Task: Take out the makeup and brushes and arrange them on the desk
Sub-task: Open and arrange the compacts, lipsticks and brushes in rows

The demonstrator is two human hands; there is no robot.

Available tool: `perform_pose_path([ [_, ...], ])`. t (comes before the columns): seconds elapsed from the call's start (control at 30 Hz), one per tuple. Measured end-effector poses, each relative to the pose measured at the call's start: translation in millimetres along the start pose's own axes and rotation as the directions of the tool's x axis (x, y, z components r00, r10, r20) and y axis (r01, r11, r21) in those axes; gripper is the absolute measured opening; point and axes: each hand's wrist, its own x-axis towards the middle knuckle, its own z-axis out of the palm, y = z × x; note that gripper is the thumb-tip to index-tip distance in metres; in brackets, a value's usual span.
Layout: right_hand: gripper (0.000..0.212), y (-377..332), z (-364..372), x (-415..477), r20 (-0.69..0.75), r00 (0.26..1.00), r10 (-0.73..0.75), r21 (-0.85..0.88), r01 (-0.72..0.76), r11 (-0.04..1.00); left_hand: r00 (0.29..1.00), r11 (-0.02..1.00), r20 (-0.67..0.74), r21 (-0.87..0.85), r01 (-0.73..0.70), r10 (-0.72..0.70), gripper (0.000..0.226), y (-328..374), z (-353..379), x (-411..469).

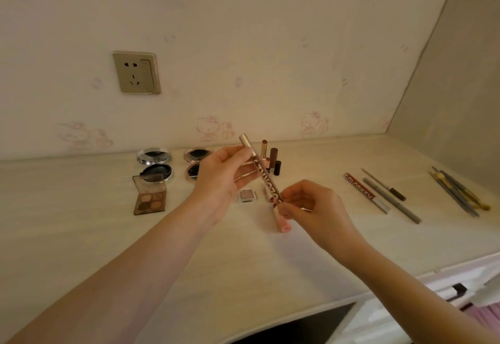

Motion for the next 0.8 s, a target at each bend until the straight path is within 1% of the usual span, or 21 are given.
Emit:
perform_pose_path([
  [0.17, 0.011, -9, 35, 5, 0.005, 0.999, -0.040, 0.115, 0.039, 0.993, 0.999, 0.999, -0.033, 0.042, -0.033, 0.034, 0.024, -1, -18, -11],
  [0.3, 0.011, -13, 58, 9, 0.022, 0.996, -0.084, 0.139, 0.080, 0.987, 0.999, 0.997, -0.033, 0.067, -0.033, 0.035, 0.023, 2, -31, -19],
  [0.4, 0.011, -13, 73, 12, 0.020, 0.997, -0.077, 0.166, 0.072, 0.983, 0.997, 0.994, -0.051, 0.095, -0.050, 0.055, 0.021, 6, -41, -22],
  [0.47, 0.010, -12, 81, 13, 0.023, 0.998, -0.065, 0.150, 0.061, 0.987, 0.995, 0.990, -0.068, 0.125, -0.063, 0.072, 0.024, 8, -47, -25],
  [0.57, 0.009, -10, 91, 15, 0.065, 0.995, -0.076, 0.105, 0.069, 0.992, 0.990, 0.967, -0.090, 0.240, -0.080, 0.104, 0.030, 11, -56, -29],
  [0.67, 0.007, -8, 98, 18, 0.091, 0.992, -0.083, 0.079, 0.076, 0.994, 0.988, 0.934, -0.094, 0.347, -0.082, 0.122, 0.021, 12, -67, -33],
  [0.73, 0.004, -8, 99, 22, 0.101, 0.992, -0.082, 0.088, 0.073, 0.993, 0.986, 0.904, -0.102, 0.420, -0.081, 0.136, 0.018, 11, -75, -36],
  [0.8, 0.003, -8, 99, 26, 0.106, 0.992, -0.069, 0.103, 0.058, 0.993, 0.981, 0.852, -0.095, 0.515, -0.096, 0.168, 0.018, 11, -81, -40],
])
